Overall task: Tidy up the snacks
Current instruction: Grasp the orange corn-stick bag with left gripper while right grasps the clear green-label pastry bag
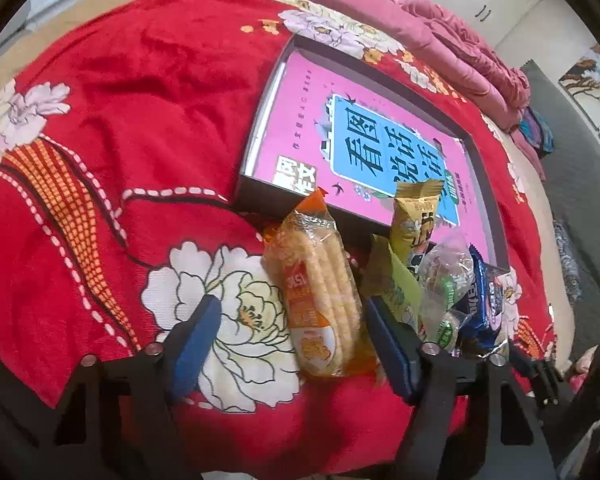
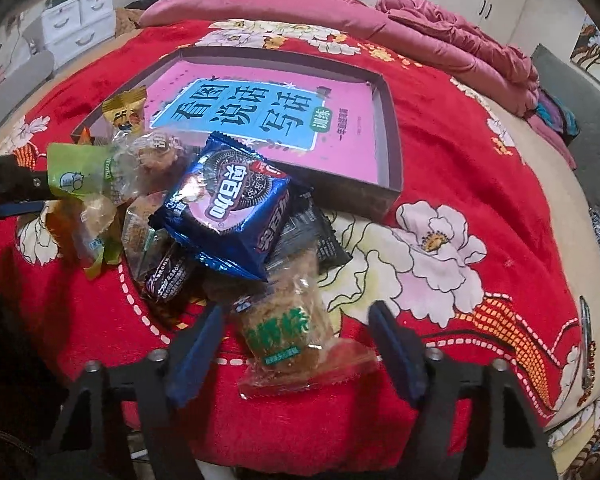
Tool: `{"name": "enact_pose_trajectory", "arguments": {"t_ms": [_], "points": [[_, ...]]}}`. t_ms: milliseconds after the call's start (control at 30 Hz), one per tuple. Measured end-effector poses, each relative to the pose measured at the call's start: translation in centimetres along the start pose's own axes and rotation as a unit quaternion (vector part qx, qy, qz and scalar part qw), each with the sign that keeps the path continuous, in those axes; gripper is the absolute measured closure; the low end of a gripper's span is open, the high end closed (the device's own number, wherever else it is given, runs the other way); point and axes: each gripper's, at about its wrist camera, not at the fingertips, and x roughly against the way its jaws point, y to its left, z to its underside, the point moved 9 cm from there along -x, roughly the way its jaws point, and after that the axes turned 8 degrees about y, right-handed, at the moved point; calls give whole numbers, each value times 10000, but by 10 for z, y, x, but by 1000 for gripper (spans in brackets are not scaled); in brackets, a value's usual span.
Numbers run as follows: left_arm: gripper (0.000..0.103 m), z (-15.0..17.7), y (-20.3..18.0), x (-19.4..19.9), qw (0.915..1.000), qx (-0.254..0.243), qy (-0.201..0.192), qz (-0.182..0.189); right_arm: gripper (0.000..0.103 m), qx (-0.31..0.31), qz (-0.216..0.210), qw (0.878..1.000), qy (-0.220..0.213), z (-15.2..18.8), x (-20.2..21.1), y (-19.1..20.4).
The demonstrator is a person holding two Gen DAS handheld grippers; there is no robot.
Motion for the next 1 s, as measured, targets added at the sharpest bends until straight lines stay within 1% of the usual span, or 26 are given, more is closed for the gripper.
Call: {"name": "enact_pose_trajectory", "arguments": {"t_ms": [33,67,133,200,233,333,433,500,567,633,767,867,1000], "points": [[36,0,-1,-1,10000,-4,20,8,47,-17,-107,9999,-5,-1,-1,1],[43,0,-2,-2,10000,-16,45,15,51,-49,-236,9997,1,0,0,1],[50,-1,-4,-4,9999,-34,95,104,54,-188,-419,9989,-8,-1,0,-3],[54,0,-6,-5,9998,-60,137,141,57,-393,-635,9972,-3,1,0,-8],[58,0,-7,-6,9997,-75,161,177,58,-539,-781,9955,5,1,0,-12],[65,1,-10,-10,9992,-56,267,299,60,-895,-1000,9910,-9,3,1,-24],[69,1,-12,-12,9987,-69,348,353,60,-1358,-1225,9831,-102,5,5,-40],[70,0,-12,-13,9985,-67,367,399,60,-1627,-1365,9770,-195,6,8,-50],[71,0,-12,-13,9982,-78,372,459,60,-1802,-1435,9727,-284,6,10,-58],[73,1,-10,-12,9981,-79,382,484,60,-1863,-1449,9709,-413,5,15,-61],[77,5,-7,-6,9979,-132,342,525,60,-1653,-1333,9749,-672,-2,26,-54],[77,7,-6,-1,9980,-190,296,521,60,-1474,-1225,9775,-881,-8,34,-49],[78,9,-7,7,9980,-290,220,509,60,-1396,-1176,9782,-993,-11,37,-45]]}}
